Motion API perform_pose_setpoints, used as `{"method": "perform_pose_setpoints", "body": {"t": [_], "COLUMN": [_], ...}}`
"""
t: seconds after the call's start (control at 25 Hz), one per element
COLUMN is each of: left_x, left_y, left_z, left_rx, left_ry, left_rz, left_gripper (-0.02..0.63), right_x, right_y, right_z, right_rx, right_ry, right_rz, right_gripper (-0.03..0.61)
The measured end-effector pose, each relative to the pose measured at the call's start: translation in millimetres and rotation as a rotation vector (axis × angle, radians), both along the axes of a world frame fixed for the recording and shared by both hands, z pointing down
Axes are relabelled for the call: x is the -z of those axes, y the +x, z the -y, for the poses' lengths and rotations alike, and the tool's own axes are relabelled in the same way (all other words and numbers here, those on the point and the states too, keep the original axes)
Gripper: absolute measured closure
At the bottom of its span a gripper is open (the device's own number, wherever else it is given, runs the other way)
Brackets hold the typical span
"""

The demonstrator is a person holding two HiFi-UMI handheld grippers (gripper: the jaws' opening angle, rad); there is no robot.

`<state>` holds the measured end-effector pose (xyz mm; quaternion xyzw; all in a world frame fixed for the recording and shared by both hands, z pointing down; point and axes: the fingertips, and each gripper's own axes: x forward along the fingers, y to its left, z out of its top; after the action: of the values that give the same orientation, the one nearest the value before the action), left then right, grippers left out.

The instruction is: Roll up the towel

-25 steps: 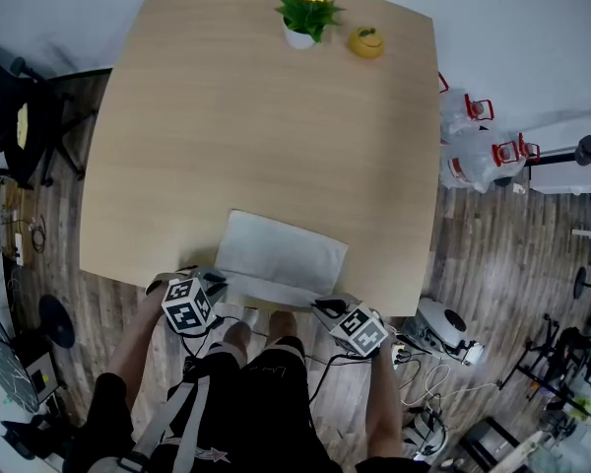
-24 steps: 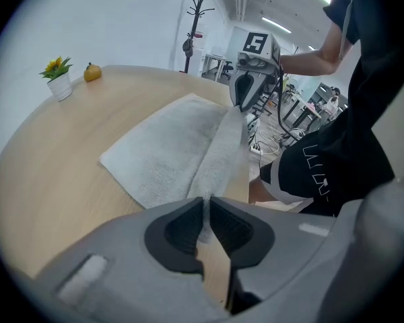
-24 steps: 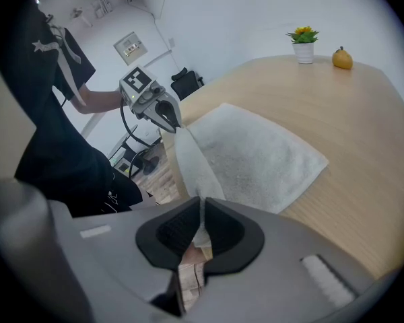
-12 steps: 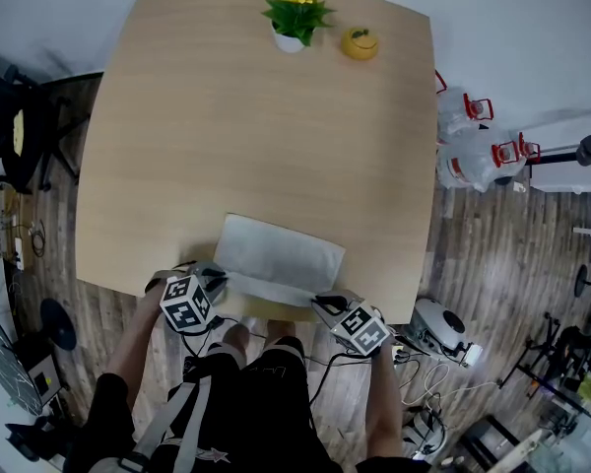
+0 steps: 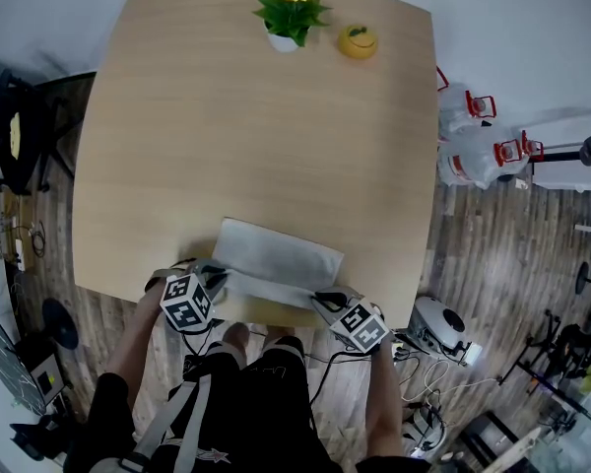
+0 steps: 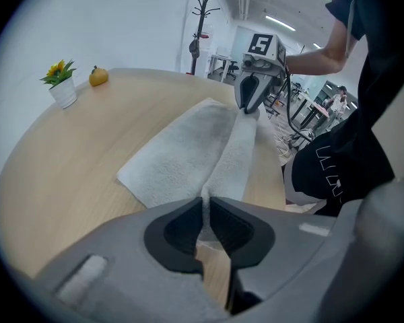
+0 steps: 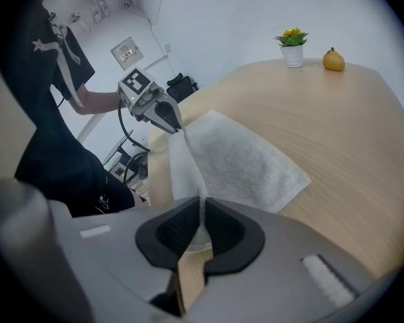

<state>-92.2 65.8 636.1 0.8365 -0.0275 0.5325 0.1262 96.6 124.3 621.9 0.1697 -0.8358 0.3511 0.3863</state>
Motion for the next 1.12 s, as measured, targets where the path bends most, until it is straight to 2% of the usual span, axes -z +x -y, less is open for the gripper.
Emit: {"method": "perform_pose_setpoints", "body": {"t": [0.64, 0.76, 0.84, 1.0, 1.12], "left_x": [-7, -7, -6, 2, 8], "left_y": [6, 6, 5, 3, 5], "left_z": [11, 12, 15, 25, 24], "left_rx": [0.005, 0.011, 0.035, 0.088, 0.102], "left_ry": [0.029, 0.049, 0.074, 0.133, 0.17], "left_rz": [0.014, 0.01, -0.003, -0.042, -0.065], "left_gripper": [0.56, 0.558, 0.532, 0.42, 0.388], "right_x": [-13, -13, -13, -7, 0], "right_y": [1, 2, 4, 9, 12], "right_z": [8, 8, 9, 15, 16], "right_rx": [0.016, 0.019, 0.005, -0.044, -0.077], "right_ry": [0.016, 0.042, 0.072, 0.159, 0.205], "right_rz": [-0.018, -0.028, -0.046, -0.075, -0.092], "right_gripper": [0.548, 0.546, 0.538, 0.416, 0.34]}}
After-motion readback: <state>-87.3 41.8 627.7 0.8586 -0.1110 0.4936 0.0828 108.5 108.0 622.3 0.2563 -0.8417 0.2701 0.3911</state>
